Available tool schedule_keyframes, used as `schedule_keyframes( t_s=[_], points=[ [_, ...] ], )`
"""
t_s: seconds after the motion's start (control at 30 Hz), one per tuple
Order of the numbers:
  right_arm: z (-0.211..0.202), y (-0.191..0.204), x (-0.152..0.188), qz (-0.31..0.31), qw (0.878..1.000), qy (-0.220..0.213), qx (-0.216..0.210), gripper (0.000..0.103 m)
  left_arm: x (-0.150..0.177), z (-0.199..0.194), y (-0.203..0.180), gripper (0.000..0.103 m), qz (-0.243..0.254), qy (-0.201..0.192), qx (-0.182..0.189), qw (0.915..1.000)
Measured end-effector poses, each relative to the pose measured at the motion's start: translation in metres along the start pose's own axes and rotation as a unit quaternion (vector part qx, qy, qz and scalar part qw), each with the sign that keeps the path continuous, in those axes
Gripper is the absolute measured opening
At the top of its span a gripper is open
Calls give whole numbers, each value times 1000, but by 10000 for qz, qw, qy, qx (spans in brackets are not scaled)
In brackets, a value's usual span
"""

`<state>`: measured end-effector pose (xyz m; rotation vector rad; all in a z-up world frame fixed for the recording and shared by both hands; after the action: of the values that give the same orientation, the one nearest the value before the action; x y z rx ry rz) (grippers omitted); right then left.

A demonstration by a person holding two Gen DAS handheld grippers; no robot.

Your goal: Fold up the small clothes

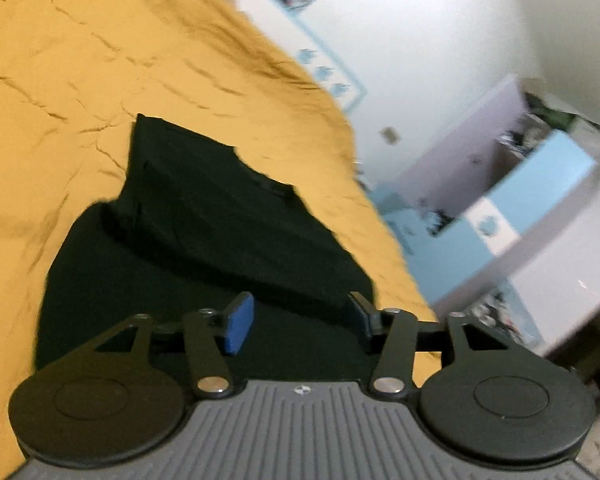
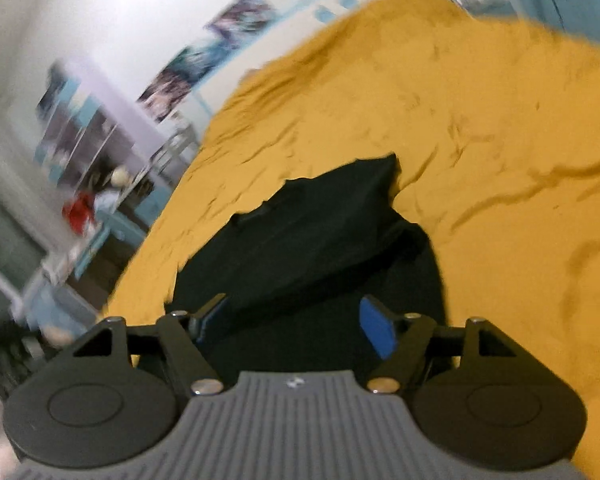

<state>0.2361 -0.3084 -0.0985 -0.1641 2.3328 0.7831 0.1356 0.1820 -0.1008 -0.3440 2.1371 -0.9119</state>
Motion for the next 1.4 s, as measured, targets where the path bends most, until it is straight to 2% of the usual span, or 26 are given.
schedule_keyframes(
  t_s=[0.1, 0.2, 0.33, 0.47, 0.6, 0.73, 0.87, 1.07, 1.23, 1.33, 1.4],
  points=[
    [-45, 8, 47, -568, 9983, 91, 91, 72, 35, -41, 2, 66, 103, -26, 93, 9999],
    [-67, -2, 88, -558, 9981, 261, 89, 72, 66, -70, 20, 66, 46, 16, -76, 10000],
    [-74, -24, 131, -586, 9966, 560, 116, 72, 91, -91, 50, 66, -330, -85, -164, 9993],
    [-69, -47, 158, -265, 9963, 799, -178, 71, 104, -89, 68, 66, -560, 35, -207, 9982],
    [-61, -61, 164, -49, 9957, 821, -425, 70, 107, -78, 68, 66, -501, 216, -140, 9984],
    [-54, -73, 167, 297, 9924, 957, -720, 71, 108, -73, 72, 65, -433, 307, -259, 9983],
    [-49, -66, 177, 229, 9864, 1311, -963, 71, 107, -75, 72, 64, -488, 273, -286, 9980],
    [-43, -64, 180, 344, 9851, 1340, -1019, 71, 115, -84, 76, 65, -501, 278, -358, 9977],
    [-39, -65, 177, 362, 9847, 1390, -989, 71, 127, -87, 93, 65, -601, 530, -621, 9948],
    [-36, -64, 175, 387, 9844, 1406, -988, 72, 130, -84, 99, 65, -694, 563, -456, 9950],
    [-35, -62, 174, 374, 9842, 1426, -977, 72, 132, -77, 99, 66, -778, 661, -139, 9947]
  ],
)
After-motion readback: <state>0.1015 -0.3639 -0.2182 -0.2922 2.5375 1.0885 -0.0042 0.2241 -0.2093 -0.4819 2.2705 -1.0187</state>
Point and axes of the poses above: each gripper's, at about its wrist camera, not at the fingertips, and z roughly the way its jaws point, y to its left, x to its underside, the point moved 6 cm from there along z, roughly the way its jaws point, and after that the axes turned 7 degrees about y, right-handed, at the moved point
